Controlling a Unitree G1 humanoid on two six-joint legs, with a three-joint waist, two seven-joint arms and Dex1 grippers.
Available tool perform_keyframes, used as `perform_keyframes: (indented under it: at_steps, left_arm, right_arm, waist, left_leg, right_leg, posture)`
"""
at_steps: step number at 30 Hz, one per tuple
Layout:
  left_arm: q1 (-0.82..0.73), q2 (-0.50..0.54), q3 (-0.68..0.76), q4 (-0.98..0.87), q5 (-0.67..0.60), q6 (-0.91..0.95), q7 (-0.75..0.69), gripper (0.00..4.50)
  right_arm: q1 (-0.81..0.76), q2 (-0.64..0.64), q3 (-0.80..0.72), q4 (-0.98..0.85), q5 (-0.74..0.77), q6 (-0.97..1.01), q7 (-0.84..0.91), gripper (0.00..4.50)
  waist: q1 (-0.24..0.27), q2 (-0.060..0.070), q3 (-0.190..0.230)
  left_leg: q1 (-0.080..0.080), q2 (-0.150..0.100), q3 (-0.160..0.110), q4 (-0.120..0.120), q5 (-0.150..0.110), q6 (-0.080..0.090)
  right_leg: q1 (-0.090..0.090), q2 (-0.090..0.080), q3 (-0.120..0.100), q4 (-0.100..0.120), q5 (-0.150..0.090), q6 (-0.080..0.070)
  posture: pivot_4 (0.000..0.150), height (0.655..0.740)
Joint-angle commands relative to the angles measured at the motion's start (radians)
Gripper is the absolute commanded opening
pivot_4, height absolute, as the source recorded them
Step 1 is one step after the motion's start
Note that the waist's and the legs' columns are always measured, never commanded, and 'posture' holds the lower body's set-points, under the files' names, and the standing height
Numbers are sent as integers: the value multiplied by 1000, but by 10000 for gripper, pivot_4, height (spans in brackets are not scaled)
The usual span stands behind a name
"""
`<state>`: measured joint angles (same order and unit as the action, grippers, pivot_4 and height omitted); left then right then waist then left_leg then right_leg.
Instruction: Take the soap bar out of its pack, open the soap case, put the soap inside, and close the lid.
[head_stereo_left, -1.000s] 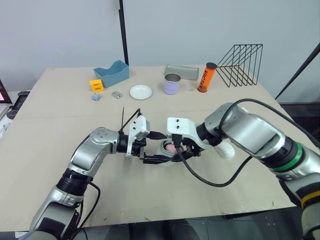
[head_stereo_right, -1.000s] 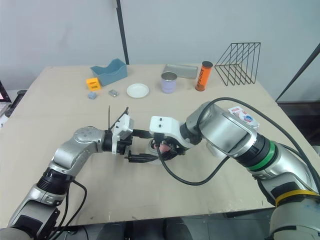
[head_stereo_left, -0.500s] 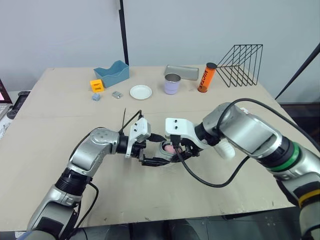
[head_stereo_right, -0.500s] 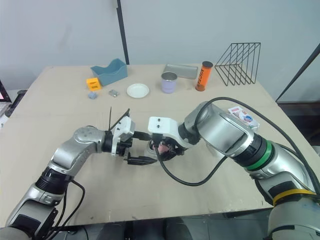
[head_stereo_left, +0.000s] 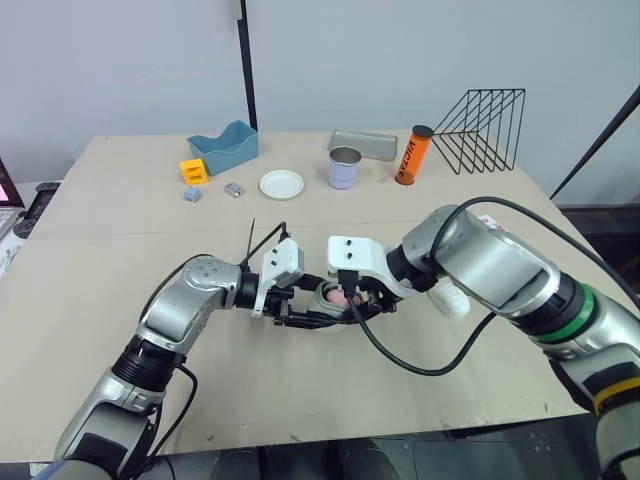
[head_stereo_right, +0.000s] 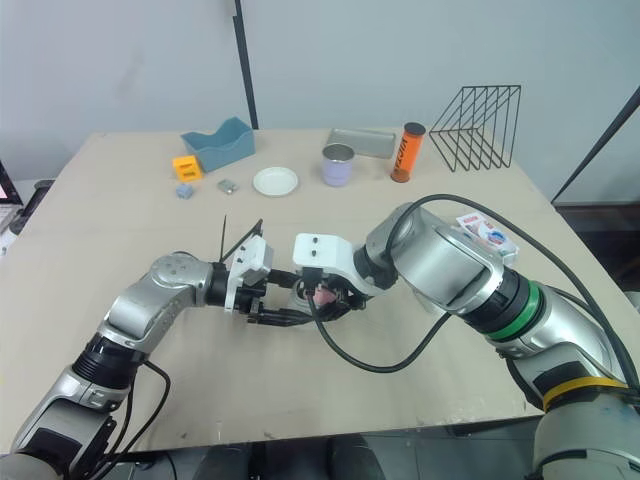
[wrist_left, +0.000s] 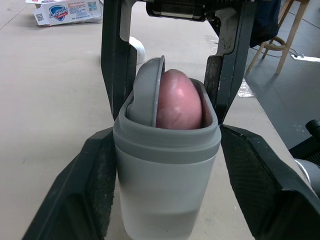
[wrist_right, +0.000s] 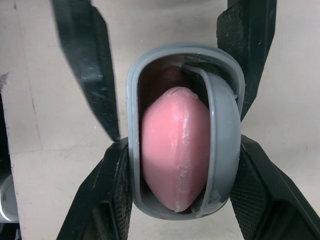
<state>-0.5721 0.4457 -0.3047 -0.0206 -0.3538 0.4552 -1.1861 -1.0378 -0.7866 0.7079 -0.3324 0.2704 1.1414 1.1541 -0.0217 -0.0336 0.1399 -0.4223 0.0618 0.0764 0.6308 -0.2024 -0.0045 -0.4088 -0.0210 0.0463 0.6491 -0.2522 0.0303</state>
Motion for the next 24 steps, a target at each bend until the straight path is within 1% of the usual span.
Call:
perform_keyframes:
  at_steps: [1,7,8,10,11,13,24]
  left_arm:
    - [-20,3,16,-28,-1,-18,-2,32196]
    - [-23,4,12,-23,-2,-18,-9,32196]
    - [-24,2,12,-21,-2,-18,-9,29498]
    - [-24,1,12,-21,-3,-17,-9,25735]
    - [-24,0,12,-21,-3,-18,-9,22607]
    - [-24,2,11,-22,-2,-16,-14,19941]
    - [-16,5,6,-28,3,-11,-16,19916]
  right_arm:
    - [-15,-9,-10,-35,-6,-20,13,20477]
    - [-13,-4,-10,-40,-5,-18,12,20477]
    - [-14,-2,-10,-39,-5,-19,11,20477]
    - [-14,-1,-10,-39,-8,-24,10,20477]
    - [-14,-1,-10,-40,-8,-25,10,20477]
    - [-14,2,-13,-42,-6,-22,12,20477]
    - [-11,11,-23,-40,-11,-37,10,20477]
  waist:
    - [0,0,0]
    - [0,0,0]
    - [0,0,0]
    - [0,0,0]
    - [0,0,0]
    - [0,0,0]
    - [0,0,0]
  left_leg:
    - [0,0,0,0,0,0]
    - [0,0,0,0,0,0]
    - [0,0,0,0,0,0]
    - [0,0,0,0,0,0]
    - [0,0,0,0,0,0]
    - [0,0,0,0,0,0]
    - [0,0,0,1,0,0]
  right_leg:
    - [0,0,0,0,0,0]
    - [0,0,0,0,0,0]
    - [0,0,0,0,0,0]
    - [0,0,0,0,0,0]
    - [0,0,0,0,0,0]
    - [0,0,0,1,0,0]
    - [0,0,0,1,0,0]
  posture:
    - [1500,7393]
    - [1500,7393]
    - [1500,7393]
    - [1500,7393]
    - [1500,7393]
    - [1500,7393]
    - [1500,7393]
